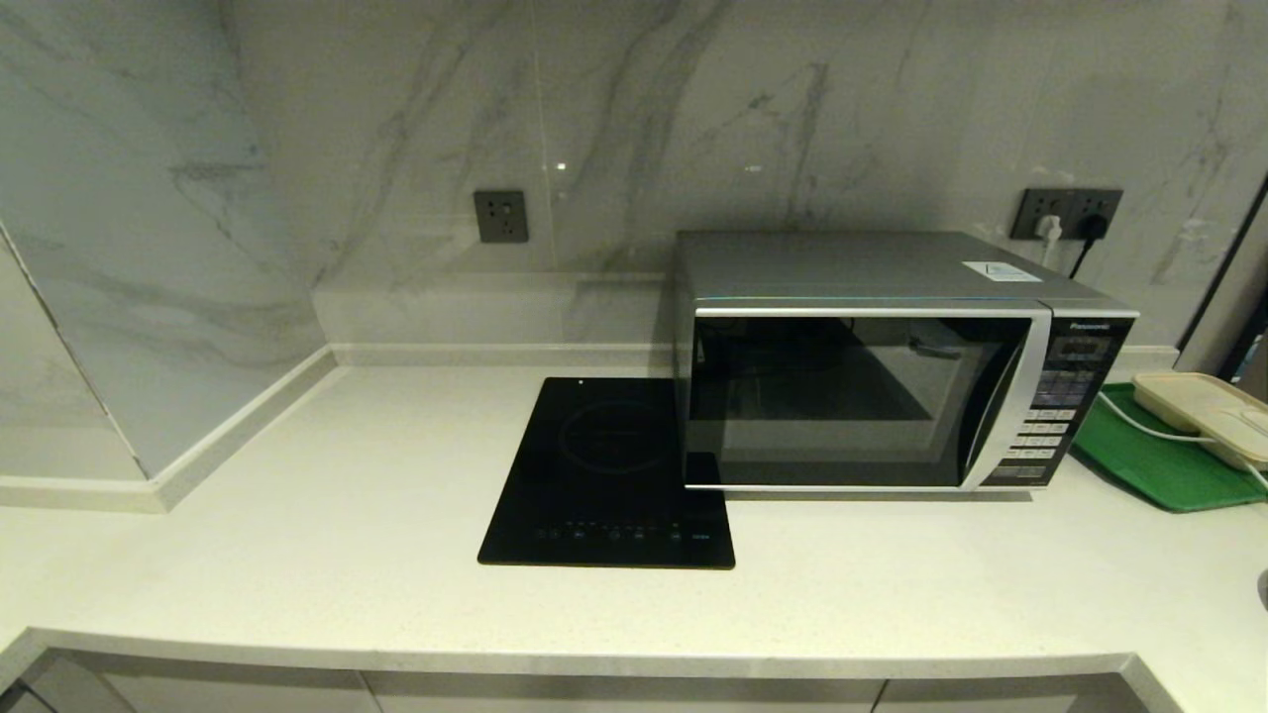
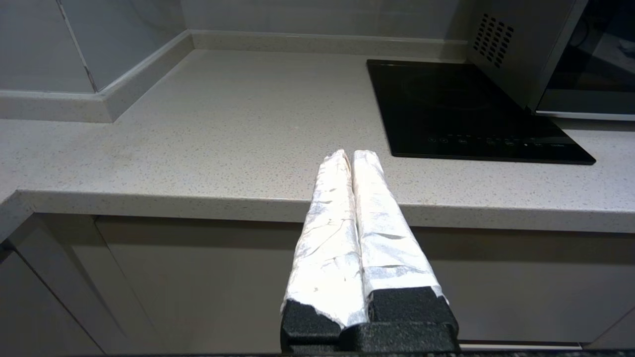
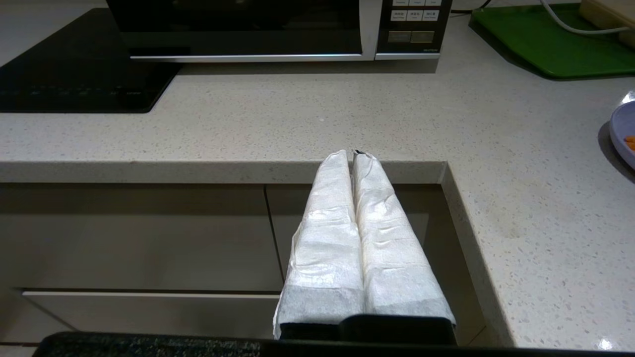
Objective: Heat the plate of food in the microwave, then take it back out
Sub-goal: Open the microwave oven
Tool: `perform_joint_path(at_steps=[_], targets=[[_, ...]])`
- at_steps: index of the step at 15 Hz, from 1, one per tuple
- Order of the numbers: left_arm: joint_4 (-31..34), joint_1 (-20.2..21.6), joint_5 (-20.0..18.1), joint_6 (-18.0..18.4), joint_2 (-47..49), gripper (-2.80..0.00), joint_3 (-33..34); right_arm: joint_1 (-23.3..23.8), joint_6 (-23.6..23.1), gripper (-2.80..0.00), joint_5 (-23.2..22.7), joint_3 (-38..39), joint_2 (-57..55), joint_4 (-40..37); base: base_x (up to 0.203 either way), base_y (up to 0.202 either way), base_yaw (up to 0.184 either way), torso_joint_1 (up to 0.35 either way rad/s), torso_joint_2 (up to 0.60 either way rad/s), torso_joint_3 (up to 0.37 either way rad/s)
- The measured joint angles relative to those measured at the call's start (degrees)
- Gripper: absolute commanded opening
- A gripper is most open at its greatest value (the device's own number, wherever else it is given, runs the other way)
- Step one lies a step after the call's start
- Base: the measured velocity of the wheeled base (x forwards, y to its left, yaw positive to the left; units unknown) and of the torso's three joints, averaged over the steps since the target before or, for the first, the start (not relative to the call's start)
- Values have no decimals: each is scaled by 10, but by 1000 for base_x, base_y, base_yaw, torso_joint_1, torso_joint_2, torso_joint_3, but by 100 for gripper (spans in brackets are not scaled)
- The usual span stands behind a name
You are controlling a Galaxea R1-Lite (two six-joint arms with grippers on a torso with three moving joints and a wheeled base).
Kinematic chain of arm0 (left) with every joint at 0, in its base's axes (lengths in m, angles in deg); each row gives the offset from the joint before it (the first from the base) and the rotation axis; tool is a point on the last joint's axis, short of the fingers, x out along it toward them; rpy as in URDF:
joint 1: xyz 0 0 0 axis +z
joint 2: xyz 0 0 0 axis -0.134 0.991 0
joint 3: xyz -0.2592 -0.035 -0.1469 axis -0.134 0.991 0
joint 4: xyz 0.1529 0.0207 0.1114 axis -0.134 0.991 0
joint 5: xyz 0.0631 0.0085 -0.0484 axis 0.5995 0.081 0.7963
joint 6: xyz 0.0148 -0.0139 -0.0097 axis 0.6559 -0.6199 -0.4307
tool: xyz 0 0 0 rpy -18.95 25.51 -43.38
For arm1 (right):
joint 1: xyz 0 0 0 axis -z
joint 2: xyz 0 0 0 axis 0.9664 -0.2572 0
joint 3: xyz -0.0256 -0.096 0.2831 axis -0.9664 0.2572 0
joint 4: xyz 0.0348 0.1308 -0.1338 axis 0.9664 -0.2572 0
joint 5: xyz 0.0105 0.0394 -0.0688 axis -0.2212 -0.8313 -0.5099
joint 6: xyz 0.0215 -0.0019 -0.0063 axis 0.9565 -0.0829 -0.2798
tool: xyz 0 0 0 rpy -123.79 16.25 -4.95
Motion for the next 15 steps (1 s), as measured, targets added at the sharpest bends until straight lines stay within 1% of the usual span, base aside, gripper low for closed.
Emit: perform_joint_path(at_steps=[3,5,6,7,9,11,13,14,15], targets=[[0,0,0,0,0,-280,0,0,-2,-280,2,0,0,0,0,0,0,0,0,0],[0,0,0,0,0,-280,0,0,-3,-280,13,0,0,1,0,0,0,0,0,0],[0,0,0,0,0,-280,0,0,-1,-280,15,-5,0,-2,0,0,0,0,0,0],[0,0,0,0,0,-280,0,0,3,-280,16,-26,-4,-4,0,0,0,0,0,0],[0,0,0,0,0,-280,0,0,16,-280,19,-103,-36,-5,0,0,0,0,0,0],[0,0,0,0,0,-280,0,1,20,-280,40,-205,-112,-6,0,0,0,0,0,0],[0,0,0,0,0,-280,0,2,13,-280,81,-309,-206,-8,0,0,0,0,0,0],[0,0,0,0,0,-280,0,2,-4,-280,110,-346,-250,-9,0,0,0,0,0,0],[0,0,0,0,0,-280,0,2,-34,-280,145,-374,-294,-9,0,0,0,0,0,0]])
